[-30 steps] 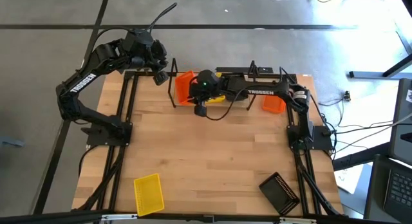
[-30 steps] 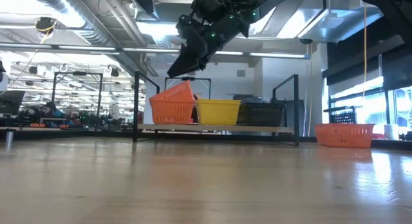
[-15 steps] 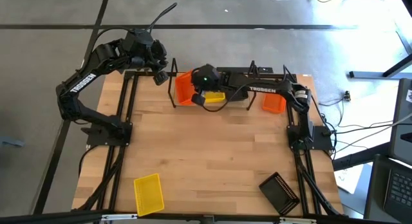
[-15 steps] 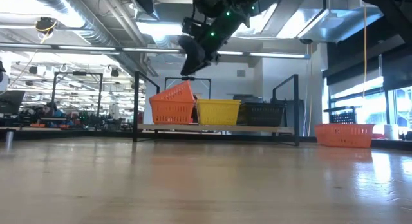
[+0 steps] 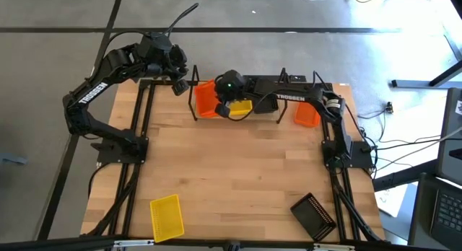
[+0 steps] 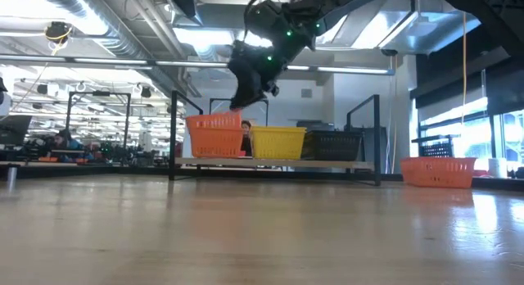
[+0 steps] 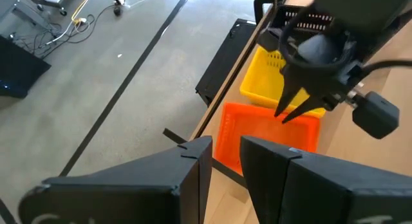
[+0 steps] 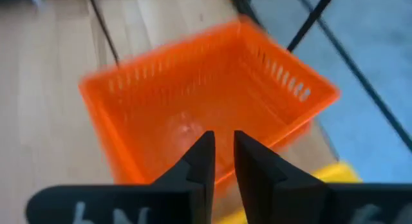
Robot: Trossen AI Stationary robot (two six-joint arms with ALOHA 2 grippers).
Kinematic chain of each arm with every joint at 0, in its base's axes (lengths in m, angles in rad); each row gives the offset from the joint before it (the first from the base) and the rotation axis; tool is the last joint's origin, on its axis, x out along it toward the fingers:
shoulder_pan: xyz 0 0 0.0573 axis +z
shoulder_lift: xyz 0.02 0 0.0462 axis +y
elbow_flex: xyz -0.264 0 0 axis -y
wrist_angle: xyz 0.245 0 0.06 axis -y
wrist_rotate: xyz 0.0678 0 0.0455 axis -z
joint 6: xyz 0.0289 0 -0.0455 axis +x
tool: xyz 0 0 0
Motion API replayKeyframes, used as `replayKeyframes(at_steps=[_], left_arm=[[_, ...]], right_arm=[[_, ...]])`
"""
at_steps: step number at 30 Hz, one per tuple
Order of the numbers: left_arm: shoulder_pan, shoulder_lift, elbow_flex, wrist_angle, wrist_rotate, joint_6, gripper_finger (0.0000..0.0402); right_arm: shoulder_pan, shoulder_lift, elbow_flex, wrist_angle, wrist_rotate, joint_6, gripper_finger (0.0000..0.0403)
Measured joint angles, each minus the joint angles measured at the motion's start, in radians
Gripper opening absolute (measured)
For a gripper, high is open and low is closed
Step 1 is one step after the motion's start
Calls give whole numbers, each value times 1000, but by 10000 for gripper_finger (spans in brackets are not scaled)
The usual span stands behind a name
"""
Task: Stack baskets on shelf by color
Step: Stack the bottom orange bin on the orange bin on the shelf, then stack the yellow bin on the stacked bins on the shelf
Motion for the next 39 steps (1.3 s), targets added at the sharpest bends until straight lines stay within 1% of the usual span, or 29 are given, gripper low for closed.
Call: replayKeyframes(at_steps=[2, 6, 10, 14, 18, 20, 23, 27, 30, 33, 37, 39], left_arm=[[0, 0, 0, 0, 0, 6, 73], [0, 0, 0, -4, 1, 7, 72], [0, 0, 0, -10, 0, 7, 73], [0, 0, 0, -66, 4, -8, 73], [0, -1, 0, -161, 9, -61, 73], [0, -3, 0, -207, 28, -85, 73], [0, -5, -15, -252, 127, -139, 73], [-4, -26, -79, -298, 285, -185, 73], [-31, -65, -156, -295, 361, -200, 73], [-71, -111, -242, -292, 439, -226, 73], [-154, -198, -378, -277, 545, -235, 73], [-203, -247, -455, -266, 575, -271, 73]], right_arm=[[0, 3, -2, -17, 13, 1, 55], [4, -12, 6, -9, 82, -2, 55], [15, -31, 87, -62, 90, -39, 55], [32, -35, 211, -216, 89, -77, 55], [41, -35, 321, -381, 89, -105, 55], [41, -35, 360, -450, 88, -127, 55], [41, -35, 397, -516, 70, -143, 55], [41, -35, 427, -564, -100, -208, 49], [42, -35, 444, -645, -187, -261, 38], [42, -46, 457, -732, -226, -289, 27], [64, -99, 458, -753, -250, -281, 12], [87, -132, 459, -751, -254, -257, 5]])
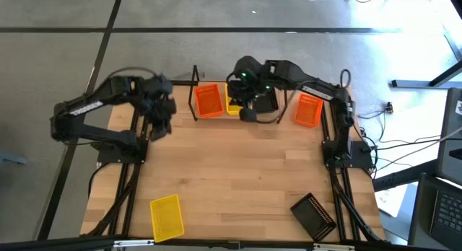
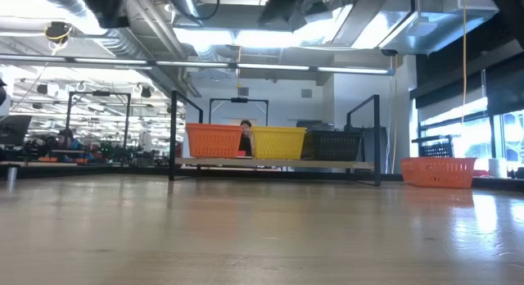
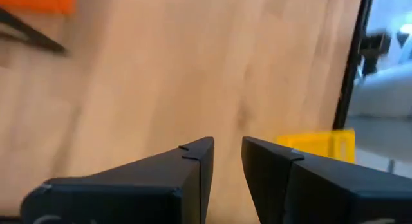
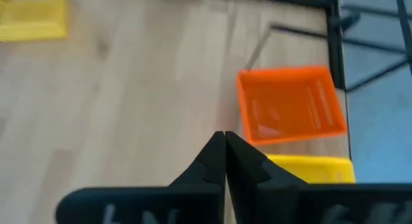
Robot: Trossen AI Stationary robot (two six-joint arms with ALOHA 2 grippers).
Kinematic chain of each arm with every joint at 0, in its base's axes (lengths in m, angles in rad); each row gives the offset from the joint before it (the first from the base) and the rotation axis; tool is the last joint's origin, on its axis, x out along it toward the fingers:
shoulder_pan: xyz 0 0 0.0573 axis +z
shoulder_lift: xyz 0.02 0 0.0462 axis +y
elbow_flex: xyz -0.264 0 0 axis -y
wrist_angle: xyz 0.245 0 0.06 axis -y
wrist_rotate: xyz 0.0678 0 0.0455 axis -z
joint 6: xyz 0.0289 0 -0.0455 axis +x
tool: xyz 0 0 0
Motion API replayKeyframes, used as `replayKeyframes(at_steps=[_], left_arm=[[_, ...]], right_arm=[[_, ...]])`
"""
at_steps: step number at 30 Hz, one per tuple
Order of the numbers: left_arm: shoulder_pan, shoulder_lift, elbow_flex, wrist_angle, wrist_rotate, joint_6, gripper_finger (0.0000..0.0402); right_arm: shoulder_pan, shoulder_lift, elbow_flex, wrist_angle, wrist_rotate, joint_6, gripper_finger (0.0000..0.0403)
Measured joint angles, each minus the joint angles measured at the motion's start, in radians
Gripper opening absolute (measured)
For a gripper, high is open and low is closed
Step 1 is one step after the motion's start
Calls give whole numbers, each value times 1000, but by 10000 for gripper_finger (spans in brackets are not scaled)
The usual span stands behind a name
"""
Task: Stack baskets on shelf by color
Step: Stack the yellow bin on the stacked bins on the shelf
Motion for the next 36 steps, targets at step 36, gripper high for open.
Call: replayKeyframes(at_steps=[36], left_arm=[[-922, -141, -530, 665, -162, -637, 72]], right_arm=[[461, -250, -1, -99, 48, 443, 3]])
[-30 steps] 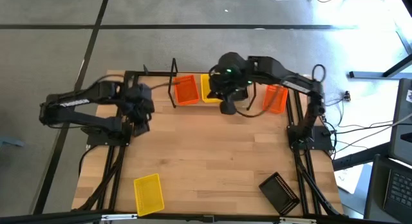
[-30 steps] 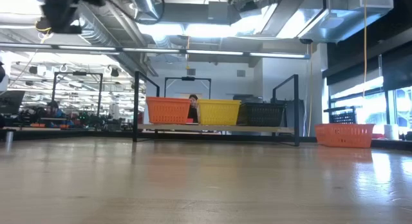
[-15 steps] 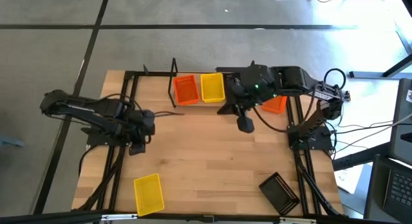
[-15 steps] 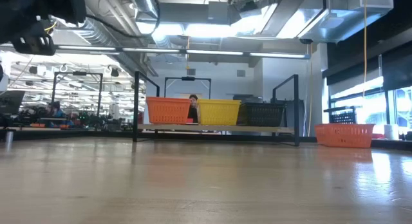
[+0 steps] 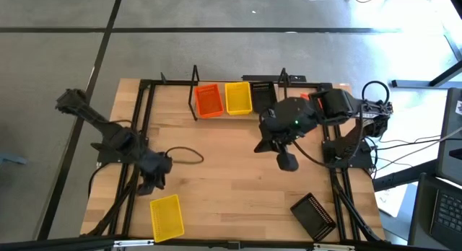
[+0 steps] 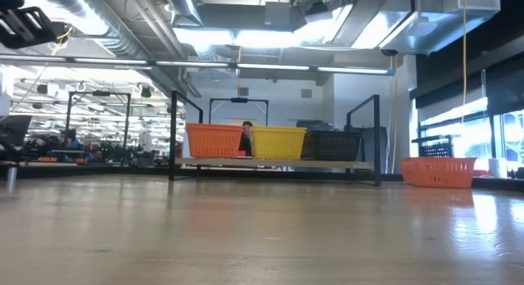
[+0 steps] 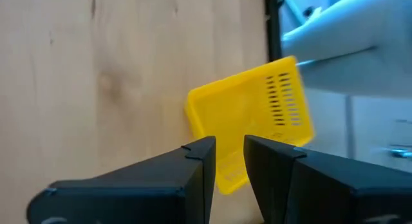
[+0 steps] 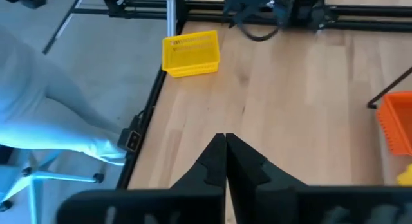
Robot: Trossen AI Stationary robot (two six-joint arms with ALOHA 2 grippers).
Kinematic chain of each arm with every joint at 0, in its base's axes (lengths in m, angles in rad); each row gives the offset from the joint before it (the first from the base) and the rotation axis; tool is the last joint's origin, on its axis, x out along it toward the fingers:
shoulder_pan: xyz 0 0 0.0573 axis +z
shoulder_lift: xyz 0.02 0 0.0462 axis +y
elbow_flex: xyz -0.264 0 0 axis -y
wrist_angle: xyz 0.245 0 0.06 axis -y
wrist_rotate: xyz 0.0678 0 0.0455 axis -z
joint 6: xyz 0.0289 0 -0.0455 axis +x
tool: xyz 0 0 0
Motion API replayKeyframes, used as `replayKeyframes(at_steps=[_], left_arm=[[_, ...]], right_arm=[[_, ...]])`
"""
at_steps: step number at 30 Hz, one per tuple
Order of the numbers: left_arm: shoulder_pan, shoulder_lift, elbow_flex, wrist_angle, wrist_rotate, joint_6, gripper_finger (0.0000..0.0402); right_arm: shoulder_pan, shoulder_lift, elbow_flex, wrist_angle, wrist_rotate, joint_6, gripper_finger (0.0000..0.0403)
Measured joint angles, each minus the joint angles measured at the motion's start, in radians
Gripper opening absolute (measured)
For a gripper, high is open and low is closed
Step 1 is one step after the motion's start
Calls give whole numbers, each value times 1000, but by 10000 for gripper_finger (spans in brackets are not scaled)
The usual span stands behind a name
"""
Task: Stack baskets on shelf by color
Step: Stack the yellow bin on the stacked bins on the shelf
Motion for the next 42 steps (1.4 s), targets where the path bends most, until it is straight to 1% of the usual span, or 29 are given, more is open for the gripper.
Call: replayKeyframes(at_steps=[3, 7, 10, 14, 19, 24, 34, 37, 39, 40, 42], left_arm=[[-73, 36, 0, 0, -86, -32, 72], [-157, 115, 0, 2, -144, -72, 72], [-197, 184, 0, 23, -158, -135, 72], [-222, 259, 0, 67, -162, -200, 72], [-259, 320, 0, 70, -205, -267, 72], [-285, 367, 0, 72, -233, -298, 72], [-311, 473, 0, 80, -238, -324, 72], [-310, 500, 0, 80, -218, -324, 70], [-301, 513, 0, 80, -183, -323, 56], [-294, 517, 0, 80, -161, -320, 44], [-282, 519, 0, 80, -150, -308, 15]], right_arm=[[15, -3, 0, 0, 55, 0, 3], [17, -3, 0, 0, 67, 0, 3], [17, -3, 0, 0, 69, 0, 3], [17, -3, 0, 0, 69, -1, 3], [16, -3, 0, 0, 96, -6, 3], [16, -3, 0, 0, 103, -3, 3], [16, -3, 0, 0, 103, 1, 3], [16, -3, 0, 0, 115, 1, 3], [16, -3, 0, 0, 126, 1, 3], [16, -3, 0, 0, 129, 1, 3], [16, -3, 0, 0, 135, 1, 3]])
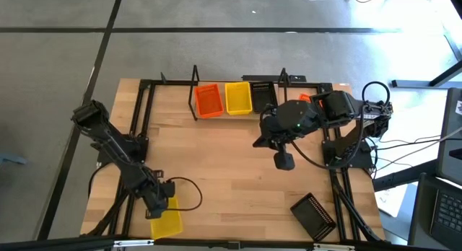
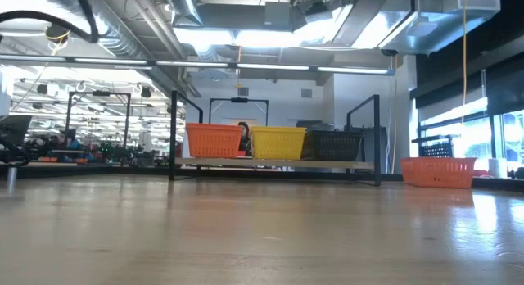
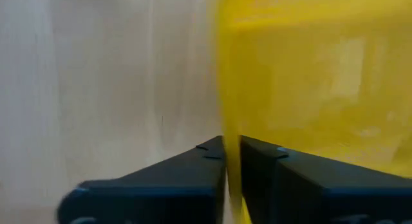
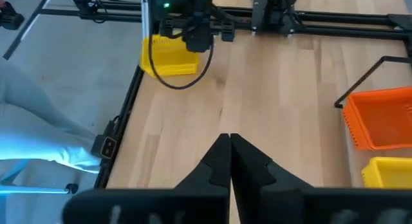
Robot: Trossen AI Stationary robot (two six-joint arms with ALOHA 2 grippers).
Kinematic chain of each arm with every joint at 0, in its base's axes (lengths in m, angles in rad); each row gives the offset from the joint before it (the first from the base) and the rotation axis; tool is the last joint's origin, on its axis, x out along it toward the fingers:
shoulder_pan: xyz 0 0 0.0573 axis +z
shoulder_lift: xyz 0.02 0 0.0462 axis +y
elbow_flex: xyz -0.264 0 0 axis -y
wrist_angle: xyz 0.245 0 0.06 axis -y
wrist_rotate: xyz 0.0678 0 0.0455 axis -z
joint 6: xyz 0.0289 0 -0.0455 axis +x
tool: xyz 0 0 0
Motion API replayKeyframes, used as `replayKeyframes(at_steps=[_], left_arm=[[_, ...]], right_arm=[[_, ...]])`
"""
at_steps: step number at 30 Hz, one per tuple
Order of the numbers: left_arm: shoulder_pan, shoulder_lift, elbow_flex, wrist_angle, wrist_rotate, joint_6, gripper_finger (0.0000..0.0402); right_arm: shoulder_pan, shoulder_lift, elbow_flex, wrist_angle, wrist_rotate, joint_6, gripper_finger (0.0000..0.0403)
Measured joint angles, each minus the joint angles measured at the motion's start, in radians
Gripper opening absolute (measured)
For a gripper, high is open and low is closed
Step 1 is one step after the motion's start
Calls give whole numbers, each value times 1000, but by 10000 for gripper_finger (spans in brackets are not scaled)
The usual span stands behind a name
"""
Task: Stack baskets on shelf by color
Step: Stack the yellow bin on the stacked bins on the shelf
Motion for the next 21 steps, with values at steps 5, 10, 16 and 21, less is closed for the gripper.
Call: replayKeyframes(at_steps=[5, 10, 16, 21], left_arm=[[19, -35, 0, -37, 3, 26, 3], [67, -153, 6, -144, 1, 29, 1], [174, -327, 103, -398, -51, 79, 0], [312, -375, 268, -615, -166, 221, 0]], right_arm=[[0, -1, 0, 0, 63, -1, 3], [0, -9, 0, -13, 128, -27, 3], [0, -30, 0, -28, 244, -59, 3], [0, -53, 0, -67, 345, -53, 3]])
